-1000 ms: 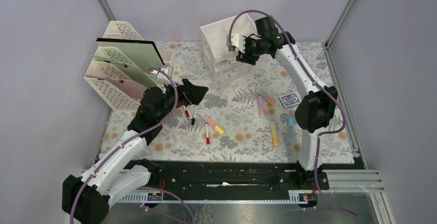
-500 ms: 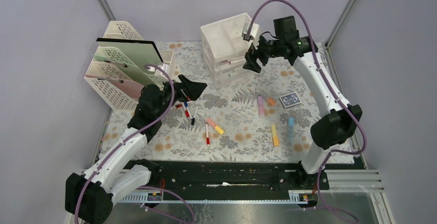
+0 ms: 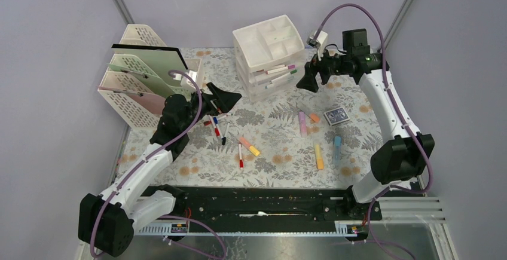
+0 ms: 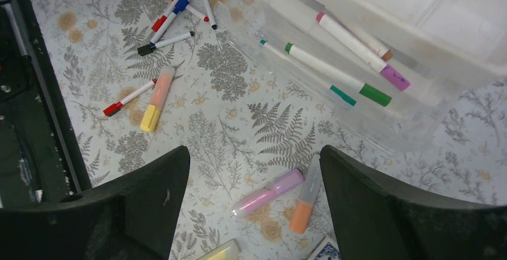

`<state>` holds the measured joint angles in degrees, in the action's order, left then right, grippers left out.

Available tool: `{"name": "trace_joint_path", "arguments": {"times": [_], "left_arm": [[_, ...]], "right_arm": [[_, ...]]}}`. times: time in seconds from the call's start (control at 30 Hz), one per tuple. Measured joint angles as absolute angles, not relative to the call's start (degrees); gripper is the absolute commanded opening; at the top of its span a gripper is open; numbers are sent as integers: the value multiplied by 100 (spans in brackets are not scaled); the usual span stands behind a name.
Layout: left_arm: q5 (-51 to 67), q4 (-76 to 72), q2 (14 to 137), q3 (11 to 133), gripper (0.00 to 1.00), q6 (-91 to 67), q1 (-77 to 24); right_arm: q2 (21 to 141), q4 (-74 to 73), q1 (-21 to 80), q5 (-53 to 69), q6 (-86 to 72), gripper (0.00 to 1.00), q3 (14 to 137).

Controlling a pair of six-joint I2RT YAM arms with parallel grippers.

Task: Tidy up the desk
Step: Place the stationery in the drawer, then close the drawer in the storage box.

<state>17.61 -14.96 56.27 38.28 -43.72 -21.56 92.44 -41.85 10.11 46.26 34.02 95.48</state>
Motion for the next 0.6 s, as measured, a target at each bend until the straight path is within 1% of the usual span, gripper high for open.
{"name": "trace_joint_path", "arguments": {"times": [0.33,0.6], "left_arm": [[1894,-1328,5739,3997,99,-4497,-2137],[2034,113,6198,4831,99,-4167,-2139]], "right_arm": [[8895,-3776,486,5118,2753,87,8667],[8578,-3380,207,5459,2298,87,7791]]}}
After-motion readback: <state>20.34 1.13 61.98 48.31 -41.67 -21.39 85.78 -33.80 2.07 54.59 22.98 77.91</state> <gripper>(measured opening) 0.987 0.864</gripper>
